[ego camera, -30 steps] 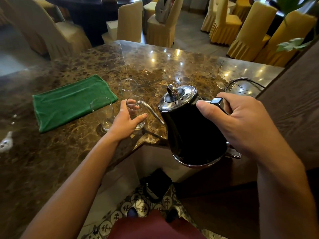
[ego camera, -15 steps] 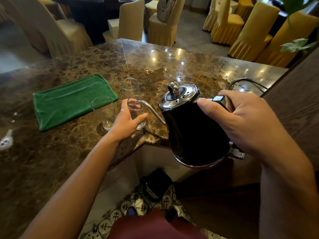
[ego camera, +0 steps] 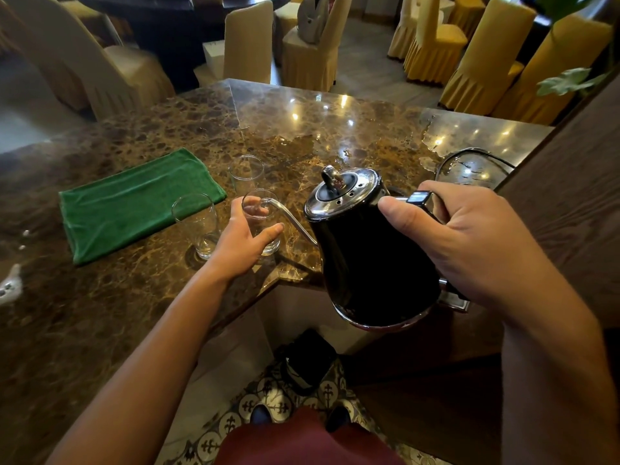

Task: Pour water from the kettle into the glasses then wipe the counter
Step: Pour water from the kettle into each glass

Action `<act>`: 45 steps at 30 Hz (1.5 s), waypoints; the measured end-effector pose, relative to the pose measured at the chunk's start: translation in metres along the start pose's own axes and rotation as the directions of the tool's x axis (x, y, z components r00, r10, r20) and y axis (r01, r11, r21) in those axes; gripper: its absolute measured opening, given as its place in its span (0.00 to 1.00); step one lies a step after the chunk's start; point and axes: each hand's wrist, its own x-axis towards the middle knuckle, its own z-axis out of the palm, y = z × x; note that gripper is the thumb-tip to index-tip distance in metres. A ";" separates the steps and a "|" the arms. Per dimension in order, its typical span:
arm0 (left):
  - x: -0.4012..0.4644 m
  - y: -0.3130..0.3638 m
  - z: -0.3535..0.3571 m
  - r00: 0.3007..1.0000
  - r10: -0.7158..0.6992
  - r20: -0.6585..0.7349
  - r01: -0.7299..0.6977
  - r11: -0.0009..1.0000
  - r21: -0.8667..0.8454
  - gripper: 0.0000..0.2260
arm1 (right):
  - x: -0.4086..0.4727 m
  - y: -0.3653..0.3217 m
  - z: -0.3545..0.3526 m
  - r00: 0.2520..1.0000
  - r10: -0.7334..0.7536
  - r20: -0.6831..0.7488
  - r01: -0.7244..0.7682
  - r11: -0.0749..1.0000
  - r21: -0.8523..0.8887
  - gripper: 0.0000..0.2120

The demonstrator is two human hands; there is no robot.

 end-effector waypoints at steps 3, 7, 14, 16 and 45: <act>0.000 0.000 0.000 1.000 0.004 -0.005 -0.004 1.000 0.006 0.26 | 0.000 0.001 0.001 1.000 -0.011 0.004 0.011 1.000 0.018 0.28; 0.000 0.000 0.000 1.000 -0.001 -0.008 0.001 1.000 -0.002 0.26 | -0.003 0.006 0.002 1.000 0.015 0.003 -0.015 0.998 0.053 0.27; -0.002 0.002 0.000 1.000 0.001 -0.015 -0.001 1.000 0.006 0.25 | -0.021 0.015 0.013 0.992 0.124 -0.034 -0.115 0.973 0.200 0.24; -0.002 0.002 0.000 1.000 -0.003 -0.010 0.004 1.000 0.008 0.25 | -0.024 0.014 0.015 0.989 0.142 -0.034 -0.131 0.965 0.226 0.24; -0.002 0.002 0.000 1.000 -0.008 -0.016 0.008 1.000 -0.001 0.25 | -0.007 0.004 0.004 1.000 0.018 -0.001 -0.018 0.997 0.073 0.25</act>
